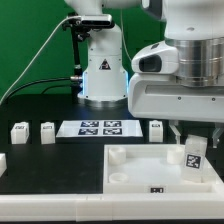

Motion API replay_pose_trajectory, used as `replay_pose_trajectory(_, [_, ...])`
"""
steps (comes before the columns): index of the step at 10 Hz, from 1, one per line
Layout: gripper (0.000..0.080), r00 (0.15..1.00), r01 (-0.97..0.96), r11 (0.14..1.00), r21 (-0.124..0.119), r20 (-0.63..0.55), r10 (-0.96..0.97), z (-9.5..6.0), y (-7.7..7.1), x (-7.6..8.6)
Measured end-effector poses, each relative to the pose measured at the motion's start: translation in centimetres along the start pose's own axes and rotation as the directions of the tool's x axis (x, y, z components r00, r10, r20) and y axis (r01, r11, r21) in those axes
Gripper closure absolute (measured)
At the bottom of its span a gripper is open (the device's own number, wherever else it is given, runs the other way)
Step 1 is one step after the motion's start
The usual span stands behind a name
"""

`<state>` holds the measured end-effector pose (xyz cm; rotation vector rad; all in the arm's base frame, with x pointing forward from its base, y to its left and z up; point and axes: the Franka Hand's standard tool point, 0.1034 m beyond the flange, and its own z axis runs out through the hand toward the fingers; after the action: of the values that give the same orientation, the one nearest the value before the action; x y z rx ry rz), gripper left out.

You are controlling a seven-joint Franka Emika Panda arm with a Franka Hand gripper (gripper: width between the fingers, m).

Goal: Assemble one leg

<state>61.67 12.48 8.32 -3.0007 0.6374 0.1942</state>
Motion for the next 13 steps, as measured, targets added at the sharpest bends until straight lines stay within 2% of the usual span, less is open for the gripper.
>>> replay_pose_trajectory(3, [0.0505,0.950,-0.311,0.950,0.002,0.001,0.311,0.00,-0.30,-0.15])
replay_pose_trajectory(5, [0.0505,0.899,-0.439,0.899,0.006,0.006,0.439,-0.01,-0.37,-0.17])
replay_pose_trajectory(6, [0.0505,0.907,-0.421,0.907,0.006,0.007,0.421,0.02,-0.36,-0.19])
replay_pose_trajectory(7, [0.0408,0.920,-0.393,0.920,0.006,0.007,0.393,0.05,-0.37,-0.20])
replay_pose_trajectory(8, [0.0272,0.920,-0.392,0.920,0.006,0.007,0.392,0.06,-0.39,-0.22])
replay_pose_trajectory(9, [0.0272,0.938,-0.347,0.938,0.005,0.005,0.347,0.07,-0.35,-0.19])
replay_pose_trajectory(10, [0.0170,0.979,-0.205,0.979,0.003,0.007,0.205,0.11,-0.27,-0.21])
replay_pose_trajectory(11, [0.0156,0.995,-0.104,0.995,-0.003,0.009,0.104,0.17,-0.20,-0.28])
replay_pose_trajectory(13, [0.0151,0.962,0.273,0.961,-0.039,-0.007,-0.274,0.04,0.22,0.16])
